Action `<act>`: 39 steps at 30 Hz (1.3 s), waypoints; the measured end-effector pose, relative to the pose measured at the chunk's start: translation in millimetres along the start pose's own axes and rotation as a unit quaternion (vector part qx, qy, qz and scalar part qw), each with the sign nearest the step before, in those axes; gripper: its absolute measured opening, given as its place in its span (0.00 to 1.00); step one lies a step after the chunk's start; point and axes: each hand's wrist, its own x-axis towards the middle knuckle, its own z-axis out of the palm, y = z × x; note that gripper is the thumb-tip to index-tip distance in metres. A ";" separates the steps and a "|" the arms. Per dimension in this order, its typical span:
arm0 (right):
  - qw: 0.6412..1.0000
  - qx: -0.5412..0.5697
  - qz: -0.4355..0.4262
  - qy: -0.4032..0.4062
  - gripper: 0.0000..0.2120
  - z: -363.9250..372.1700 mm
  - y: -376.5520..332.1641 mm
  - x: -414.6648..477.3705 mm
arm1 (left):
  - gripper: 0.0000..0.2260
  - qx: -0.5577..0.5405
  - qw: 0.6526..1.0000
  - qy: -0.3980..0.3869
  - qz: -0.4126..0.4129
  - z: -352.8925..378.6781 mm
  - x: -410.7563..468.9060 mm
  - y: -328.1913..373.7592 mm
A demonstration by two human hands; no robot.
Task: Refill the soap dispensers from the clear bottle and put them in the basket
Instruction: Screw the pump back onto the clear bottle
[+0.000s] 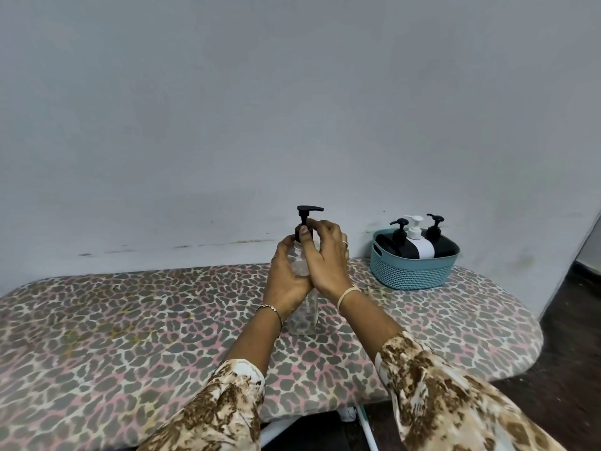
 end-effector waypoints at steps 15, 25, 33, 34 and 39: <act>0.999 0.041 -0.004 -0.003 0.19 -1.0 -3.6 -9.0 | 0.32 0.016 1.000 0.002 -0.001 0.1 0.3 -1.7; 0.997 -0.006 0.031 0.070 0.16 2.3 -10.6 -2.4 | 0.33 -0.023 1.000 -0.009 -0.015 0.7 1.1 -0.5; 0.995 -0.038 0.045 0.077 0.14 1.2 -8.6 -3.5 | 0.32 -0.008 1.000 -0.004 -0.002 -0.9 0.2 -1.7; 0.994 -0.040 0.056 0.083 0.15 1.3 -9.8 -2.5 | 0.33 -0.011 1.000 -0.005 -0.002 -0.4 0.0 -1.0; 0.998 0.004 0.040 0.044 0.15 5.2 -7.1 1.0 | 0.32 0.004 1.000 -0.004 0.004 -0.3 -1.3 0.1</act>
